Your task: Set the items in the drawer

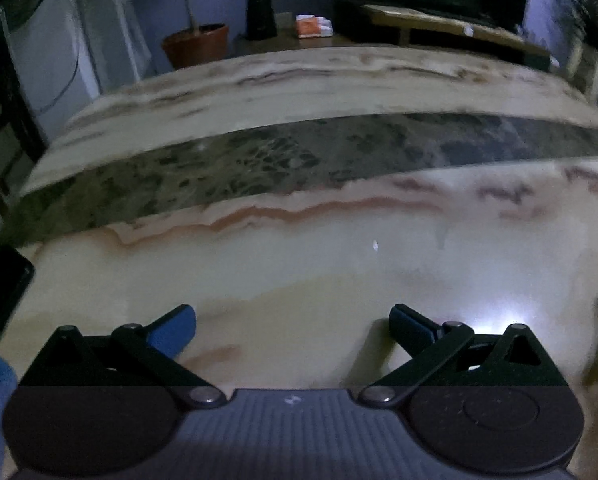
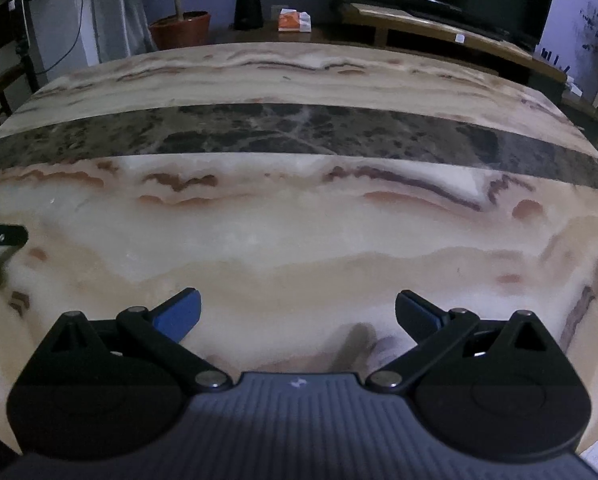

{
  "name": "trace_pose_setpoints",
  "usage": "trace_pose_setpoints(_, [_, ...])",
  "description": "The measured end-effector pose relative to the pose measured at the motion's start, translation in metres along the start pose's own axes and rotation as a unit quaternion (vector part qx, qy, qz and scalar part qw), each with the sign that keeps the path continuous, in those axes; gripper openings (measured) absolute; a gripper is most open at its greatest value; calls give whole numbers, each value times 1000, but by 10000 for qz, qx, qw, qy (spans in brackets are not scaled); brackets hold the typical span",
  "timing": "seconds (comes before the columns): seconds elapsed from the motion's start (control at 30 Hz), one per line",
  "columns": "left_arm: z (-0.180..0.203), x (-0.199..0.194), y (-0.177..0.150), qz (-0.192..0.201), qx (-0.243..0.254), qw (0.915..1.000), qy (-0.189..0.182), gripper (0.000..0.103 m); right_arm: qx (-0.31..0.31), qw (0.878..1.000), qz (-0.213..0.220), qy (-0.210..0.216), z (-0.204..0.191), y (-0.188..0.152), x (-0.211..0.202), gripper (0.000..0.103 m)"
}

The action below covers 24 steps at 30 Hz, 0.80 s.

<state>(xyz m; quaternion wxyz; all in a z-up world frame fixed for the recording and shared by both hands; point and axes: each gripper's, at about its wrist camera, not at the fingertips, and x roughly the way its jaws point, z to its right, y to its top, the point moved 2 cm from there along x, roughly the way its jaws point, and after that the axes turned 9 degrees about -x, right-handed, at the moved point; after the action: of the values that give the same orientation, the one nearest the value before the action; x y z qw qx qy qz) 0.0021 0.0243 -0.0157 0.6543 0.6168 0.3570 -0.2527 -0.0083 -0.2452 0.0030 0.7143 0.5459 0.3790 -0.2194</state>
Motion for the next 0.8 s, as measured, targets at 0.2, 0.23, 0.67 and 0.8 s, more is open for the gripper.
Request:
trace_pose_setpoints(0.2, [-2,-22,-7,59,-47,9999,86,102,28,9999,-118,64,-5,-7,3,103])
trace_pose_setpoints(0.23, [-4,-26,-7,59,-155,9998,58,102,19,9999,-130,73,-6,-8,3,103])
trace_pose_setpoints(0.67, [36,-52,-40,-234,5,9992,329,102,27,9999,-102,118,-11,-25,2,103])
trace_pose_setpoints(0.8, [43,-53,-46,-230,139,9989,385,102,25,9999,-50,115,-11,-29,0,103])
